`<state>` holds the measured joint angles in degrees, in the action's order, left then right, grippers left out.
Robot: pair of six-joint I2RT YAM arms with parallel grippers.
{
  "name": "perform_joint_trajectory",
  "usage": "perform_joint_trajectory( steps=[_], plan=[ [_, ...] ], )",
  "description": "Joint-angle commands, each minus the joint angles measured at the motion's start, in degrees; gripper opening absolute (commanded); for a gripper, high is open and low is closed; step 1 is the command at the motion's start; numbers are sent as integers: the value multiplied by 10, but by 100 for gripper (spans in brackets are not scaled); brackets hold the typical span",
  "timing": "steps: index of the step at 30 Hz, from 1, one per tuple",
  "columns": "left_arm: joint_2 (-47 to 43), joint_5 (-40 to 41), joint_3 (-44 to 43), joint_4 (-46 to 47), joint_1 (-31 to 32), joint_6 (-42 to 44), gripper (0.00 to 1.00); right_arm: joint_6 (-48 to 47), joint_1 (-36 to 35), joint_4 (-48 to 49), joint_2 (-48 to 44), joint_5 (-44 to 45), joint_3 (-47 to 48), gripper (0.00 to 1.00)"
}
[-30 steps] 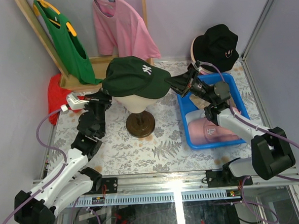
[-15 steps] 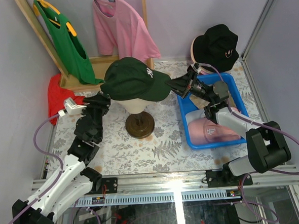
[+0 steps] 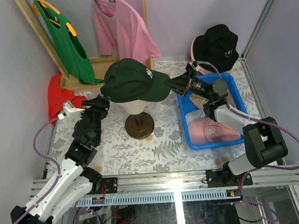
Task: Stack the hats
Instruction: Place the hat on the hat stand.
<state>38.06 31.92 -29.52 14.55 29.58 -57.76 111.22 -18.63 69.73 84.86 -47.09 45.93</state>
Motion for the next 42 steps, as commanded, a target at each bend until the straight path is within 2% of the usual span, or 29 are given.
perform_joint_trajectory(
  steps=[1,4,7,10,14,16,23,28,32,36,42],
  plan=[
    [5,8,-2,-154,2,-21,50,-39,28,-57,24,-26,3,0],
    [19,15,-32,-253,2,-88,52,-43,32,-60,31,-31,9,0],
    [55,8,-85,-390,2,-157,54,-49,36,-68,35,-36,15,0],
    [104,-20,-126,-479,2,-187,61,-49,38,-67,40,-39,20,0],
    [118,-71,-125,-510,4,-233,64,-53,41,-72,47,-45,31,0],
    [116,-73,-115,-533,4,-266,70,-57,42,-78,51,-47,43,0],
    [96,-84,-77,-568,4,-327,78,-65,45,-91,65,-46,69,0],
    [65,-116,-53,-577,4,-360,80,-64,49,-92,66,-46,80,0],
    [40,-124,-55,-584,4,-366,82,-61,53,-81,68,-45,73,0],
    [39,-126,-70,-592,4,-329,83,-38,54,-45,78,-37,59,0],
    [23,-106,-76,-541,13,-193,82,-18,54,-13,90,-30,61,0]
  ],
)
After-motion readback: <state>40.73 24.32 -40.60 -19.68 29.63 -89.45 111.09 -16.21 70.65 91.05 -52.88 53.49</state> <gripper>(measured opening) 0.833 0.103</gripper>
